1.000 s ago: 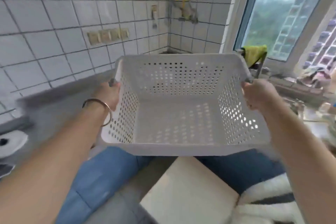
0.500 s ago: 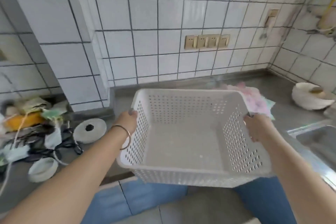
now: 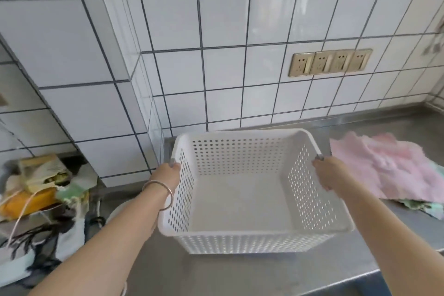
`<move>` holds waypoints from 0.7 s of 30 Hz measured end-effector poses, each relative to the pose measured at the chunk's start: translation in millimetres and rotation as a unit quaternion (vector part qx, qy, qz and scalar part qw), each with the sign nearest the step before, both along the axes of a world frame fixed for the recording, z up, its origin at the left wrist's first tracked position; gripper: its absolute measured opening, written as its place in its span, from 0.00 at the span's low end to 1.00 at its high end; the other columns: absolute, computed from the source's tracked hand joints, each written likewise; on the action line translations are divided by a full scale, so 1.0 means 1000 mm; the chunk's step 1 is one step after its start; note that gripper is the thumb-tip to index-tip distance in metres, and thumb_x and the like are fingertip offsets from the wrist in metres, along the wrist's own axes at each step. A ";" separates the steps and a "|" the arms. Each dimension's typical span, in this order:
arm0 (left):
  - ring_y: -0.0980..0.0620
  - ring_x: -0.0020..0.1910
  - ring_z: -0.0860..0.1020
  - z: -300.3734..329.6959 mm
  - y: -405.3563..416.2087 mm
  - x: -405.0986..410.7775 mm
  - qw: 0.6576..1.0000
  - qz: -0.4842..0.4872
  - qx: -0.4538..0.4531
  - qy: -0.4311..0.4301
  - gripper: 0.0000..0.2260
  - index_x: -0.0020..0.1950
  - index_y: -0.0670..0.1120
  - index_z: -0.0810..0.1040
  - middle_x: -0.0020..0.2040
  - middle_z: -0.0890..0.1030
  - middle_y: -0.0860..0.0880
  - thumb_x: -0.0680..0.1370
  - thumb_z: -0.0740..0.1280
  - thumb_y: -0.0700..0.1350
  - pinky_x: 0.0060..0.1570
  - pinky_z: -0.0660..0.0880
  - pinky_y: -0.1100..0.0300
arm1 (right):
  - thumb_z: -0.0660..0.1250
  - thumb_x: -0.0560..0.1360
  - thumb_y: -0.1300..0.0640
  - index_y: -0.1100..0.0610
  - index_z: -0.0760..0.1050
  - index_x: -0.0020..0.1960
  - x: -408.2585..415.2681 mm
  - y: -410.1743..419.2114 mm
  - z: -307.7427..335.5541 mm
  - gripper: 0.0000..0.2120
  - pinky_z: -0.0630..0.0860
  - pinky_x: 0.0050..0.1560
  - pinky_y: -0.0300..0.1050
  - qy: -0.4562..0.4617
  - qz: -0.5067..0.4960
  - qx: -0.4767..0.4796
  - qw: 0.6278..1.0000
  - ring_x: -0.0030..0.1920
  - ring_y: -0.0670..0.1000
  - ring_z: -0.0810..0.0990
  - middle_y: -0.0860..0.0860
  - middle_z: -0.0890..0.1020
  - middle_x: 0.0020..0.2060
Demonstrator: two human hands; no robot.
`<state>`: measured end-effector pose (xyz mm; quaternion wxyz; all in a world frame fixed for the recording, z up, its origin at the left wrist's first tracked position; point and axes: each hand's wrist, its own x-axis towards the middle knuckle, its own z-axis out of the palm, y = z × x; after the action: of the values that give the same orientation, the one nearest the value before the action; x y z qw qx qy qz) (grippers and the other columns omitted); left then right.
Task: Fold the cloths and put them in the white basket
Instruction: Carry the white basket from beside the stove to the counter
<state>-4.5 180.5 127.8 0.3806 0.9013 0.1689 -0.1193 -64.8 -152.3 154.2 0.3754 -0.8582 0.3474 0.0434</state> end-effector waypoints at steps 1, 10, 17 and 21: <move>0.46 0.34 0.73 -0.001 0.003 0.016 1.000 -0.004 0.001 0.001 0.17 0.52 0.38 0.74 0.35 0.73 0.43 0.80 0.52 0.48 0.34 0.67 0.59 | 0.56 0.78 0.59 0.61 0.67 0.32 0.014 0.000 -0.001 0.16 0.72 0.20 0.37 -0.012 0.005 -0.005 1.000 0.17 0.43 0.74 0.55 0.73 0.30; 0.48 0.26 0.66 -0.013 0.006 0.112 0.998 0.055 0.022 -0.003 0.20 0.30 0.41 0.66 0.27 0.67 0.44 0.80 0.51 0.45 0.31 0.62 0.59 | 0.54 0.78 0.59 0.57 0.63 0.30 0.131 -0.002 -0.015 0.17 0.67 0.20 0.40 0.013 0.069 0.001 0.998 0.26 0.49 0.68 0.54 0.69 0.27; 0.45 0.34 0.71 -0.023 -0.009 0.151 0.988 0.108 0.107 0.019 0.16 0.43 0.38 0.71 0.34 0.72 0.42 0.81 0.50 0.46 0.38 0.67 0.57 | 0.53 0.78 0.60 0.55 0.63 0.31 0.217 -0.019 -0.033 0.16 0.67 0.27 0.40 0.023 0.140 0.029 0.989 0.27 0.51 0.68 0.53 0.69 0.28; 0.38 0.49 0.78 -0.027 -0.011 0.170 0.983 0.126 0.130 0.028 0.21 0.57 0.34 0.76 0.50 0.80 0.34 0.81 0.50 0.47 0.49 0.74 0.51 | 0.52 0.78 0.59 0.55 0.62 0.31 0.246 -0.024 -0.040 0.17 0.67 0.27 0.40 0.039 0.167 0.042 0.984 0.27 0.50 0.67 0.53 0.69 0.29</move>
<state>165.4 169.6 100.8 0.2674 0.9108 0.3060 -0.0729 181.1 -176.5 114.6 0.3845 -0.8855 0.2113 0.1532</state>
